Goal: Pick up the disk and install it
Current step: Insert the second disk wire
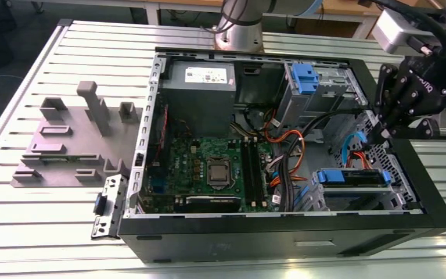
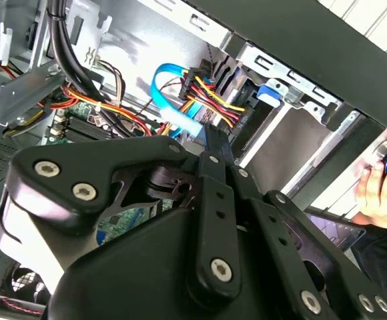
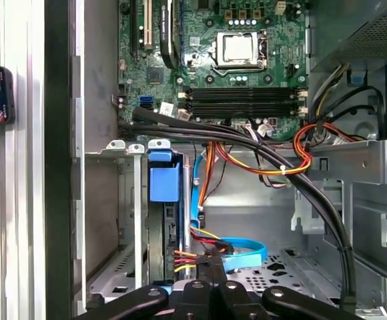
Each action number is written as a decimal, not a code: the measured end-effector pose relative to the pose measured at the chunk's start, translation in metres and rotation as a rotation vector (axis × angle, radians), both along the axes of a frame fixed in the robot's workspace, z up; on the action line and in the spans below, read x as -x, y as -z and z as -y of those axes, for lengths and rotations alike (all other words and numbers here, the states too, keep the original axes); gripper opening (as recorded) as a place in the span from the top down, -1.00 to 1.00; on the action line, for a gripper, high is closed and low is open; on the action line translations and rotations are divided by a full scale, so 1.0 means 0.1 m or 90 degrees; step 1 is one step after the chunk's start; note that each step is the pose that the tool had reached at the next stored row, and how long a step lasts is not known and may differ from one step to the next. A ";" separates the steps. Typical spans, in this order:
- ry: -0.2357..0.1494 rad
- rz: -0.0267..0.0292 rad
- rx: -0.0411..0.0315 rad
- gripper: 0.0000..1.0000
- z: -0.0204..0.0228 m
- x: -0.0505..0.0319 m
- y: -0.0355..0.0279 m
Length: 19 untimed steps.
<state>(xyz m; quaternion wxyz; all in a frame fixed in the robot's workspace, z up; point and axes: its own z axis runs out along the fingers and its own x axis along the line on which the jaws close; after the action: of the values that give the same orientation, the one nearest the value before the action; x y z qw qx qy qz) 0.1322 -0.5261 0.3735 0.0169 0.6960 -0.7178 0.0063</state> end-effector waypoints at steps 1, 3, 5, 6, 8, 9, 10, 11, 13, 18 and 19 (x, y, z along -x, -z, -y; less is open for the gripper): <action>0.000 0.0000 0.0000 0.79 -0.001 0.000 -0.011; 0.000 0.0000 -0.0001 0.79 -0.002 0.000 -0.017; 0.000 0.0000 0.0000 0.79 -0.002 0.001 -0.018; 0.000 0.0000 0.0000 0.79 -0.002 0.002 -0.018; 0.000 0.0000 0.0000 0.79 -0.002 0.002 -0.018; 0.000 0.0000 0.0000 0.79 -0.002 0.002 -0.018; 0.000 0.0000 0.0000 0.79 -0.002 0.002 -0.018; 0.000 0.0000 0.0000 0.79 -0.002 0.002 -0.018; 0.000 0.0000 0.0000 0.79 -0.002 0.003 -0.018; 0.000 0.0000 0.0000 0.66 -0.002 0.003 -0.017; 0.000 0.0000 0.0001 0.54 -0.002 0.003 -0.016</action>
<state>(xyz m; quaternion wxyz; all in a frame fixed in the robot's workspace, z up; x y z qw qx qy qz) 0.1319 -0.5259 0.3751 0.0169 0.6960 -0.7178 0.0063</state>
